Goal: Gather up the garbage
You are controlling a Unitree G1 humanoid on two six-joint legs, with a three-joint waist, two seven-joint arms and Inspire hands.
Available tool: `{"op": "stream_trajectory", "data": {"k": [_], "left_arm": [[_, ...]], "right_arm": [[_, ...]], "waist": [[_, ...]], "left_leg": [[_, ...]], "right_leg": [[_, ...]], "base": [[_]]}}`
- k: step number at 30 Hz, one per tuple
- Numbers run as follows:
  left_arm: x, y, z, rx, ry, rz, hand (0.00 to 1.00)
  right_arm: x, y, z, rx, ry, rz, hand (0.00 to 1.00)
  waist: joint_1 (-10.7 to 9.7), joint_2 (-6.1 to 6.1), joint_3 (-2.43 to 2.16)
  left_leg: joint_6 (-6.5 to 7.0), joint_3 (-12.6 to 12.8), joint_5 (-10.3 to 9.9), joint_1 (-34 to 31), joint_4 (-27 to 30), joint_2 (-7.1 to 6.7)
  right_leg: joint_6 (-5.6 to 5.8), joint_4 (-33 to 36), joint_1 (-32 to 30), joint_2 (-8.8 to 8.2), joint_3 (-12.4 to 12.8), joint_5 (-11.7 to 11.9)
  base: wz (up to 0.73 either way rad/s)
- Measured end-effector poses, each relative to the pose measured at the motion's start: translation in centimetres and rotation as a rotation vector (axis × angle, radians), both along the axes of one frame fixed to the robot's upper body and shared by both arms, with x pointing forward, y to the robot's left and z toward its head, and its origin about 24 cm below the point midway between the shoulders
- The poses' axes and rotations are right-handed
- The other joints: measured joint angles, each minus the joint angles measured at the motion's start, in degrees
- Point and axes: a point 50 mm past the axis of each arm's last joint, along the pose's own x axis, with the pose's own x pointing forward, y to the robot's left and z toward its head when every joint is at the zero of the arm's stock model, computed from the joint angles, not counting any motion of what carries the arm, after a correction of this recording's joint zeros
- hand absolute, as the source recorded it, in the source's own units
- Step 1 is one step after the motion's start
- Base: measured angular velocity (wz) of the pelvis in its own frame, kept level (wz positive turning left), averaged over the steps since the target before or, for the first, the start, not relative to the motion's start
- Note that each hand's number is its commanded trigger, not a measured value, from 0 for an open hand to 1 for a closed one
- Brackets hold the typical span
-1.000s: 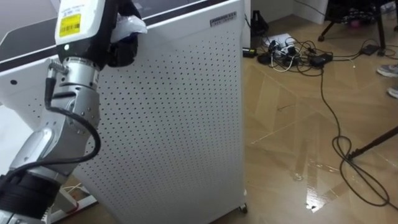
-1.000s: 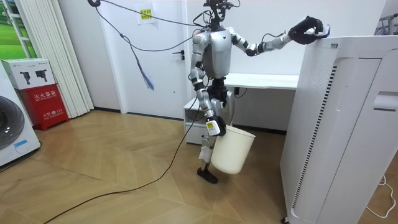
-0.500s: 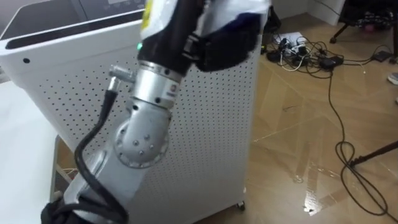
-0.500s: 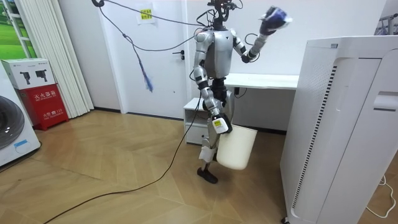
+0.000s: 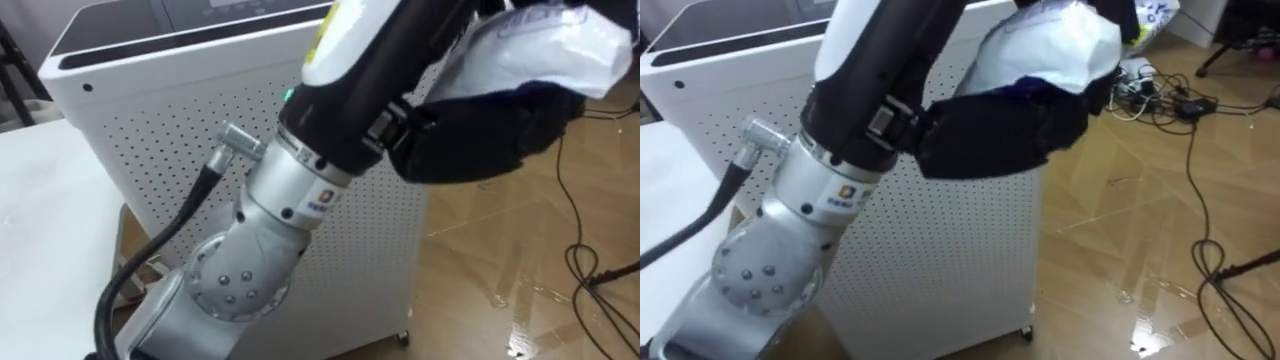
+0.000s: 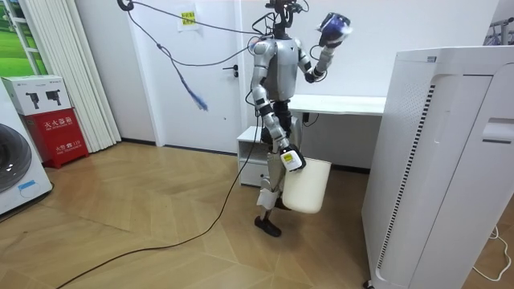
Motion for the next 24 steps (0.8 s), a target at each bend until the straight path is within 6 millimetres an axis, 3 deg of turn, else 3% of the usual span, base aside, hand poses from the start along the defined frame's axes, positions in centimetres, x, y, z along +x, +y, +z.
{"op": "stream_trajectory", "data": {"k": [4, 8, 11, 14, 15, 17, 24], "left_arm": [[0.4, 0.1, -3.4, 0.052, 0.174, -0.032, 1.00], [1.0, 1.1, -9.1, 0.132, 0.418, 0.024, 1.00], [1.3, 1.6, -12.3, 0.203, 0.539, 0.057, 1.00], [1.3, 2.1, -15.2, 0.256, 0.653, 0.083, 1.00], [1.2, 2.1, -16.2, 0.278, 0.690, 0.078, 1.00], [0.8, 2.1, -17.8, 0.306, 0.757, 0.074, 1.00], [-0.3, 2.2, -23.2, 0.391, 0.970, 0.085, 1.00]], "right_arm": [[0.5, 0.6, 0.0, -0.004, -0.006, 0.038, 1.00], [0.9, 1.0, 0.2, 0.000, -0.020, 0.040, 1.00], [1.3, 1.3, 0.2, 0.005, -0.041, 0.038, 1.00], [2.6, 1.4, 0.5, 0.006, -0.060, 0.046, 1.00], [2.9, 1.5, 0.6, 0.009, -0.068, 0.051, 1.00], [3.1, 1.5, 0.6, 0.010, -0.066, 0.052, 1.00], [4.1, 2.6, 0.5, 0.033, -0.078, 0.055, 1.00]], "waist": [[0.8, -0.75, 0.03], [1.2, -1.08, 0.01], [1.2, -1.68, 0.40], [1.3, -1.62, 0.46], [1.3, -1.64, 0.72], [1.3, -1.74, 0.83], [2.4, -2.43, 1.38]], "left_leg": [[0.20, -0.9, 0.1, -1.5, 0.2, 0.01], [0.31, -1.2, 0.2, -3.6, 1.1, 0.02], [0.31, -2.6, 0.2, -6.2, 2.2, -0.02], [0.43, -2.9, 0.3, -8.6, 2.8, -0.03], [0.48, -3.1, 0.3, -9.1, 3.1, -0.04], [0.48, -3.5, 0.3, -9.7, 3.3, -0.03], [0.84, -3.5, 0.5, -13.9, 4.2, -0.18]], "right_leg": [[-0.04, 0.3, -1.1, -0.09, -1.0, 0.0], [-0.12, 0.2, -2.2, -0.27, -2.2, 0.1], [-0.24, 0.3, -3.6, -0.47, -4.0, 0.1], [-0.24, 1.3, -5.9, -0.72, -4.4, 0.1], [-0.24, 1.5, -6.2, -0.82, -4.8, 0.1], [-0.22, 2.0, -6.7, -0.94, -5.5, 0.1], [-0.34, 3.8, -11.4, -1.29, -5.5, 0.0]], "base": [[0.13], [0.16], [0.25], [0.07], [0.16], [0.15], [-0.01]]}}
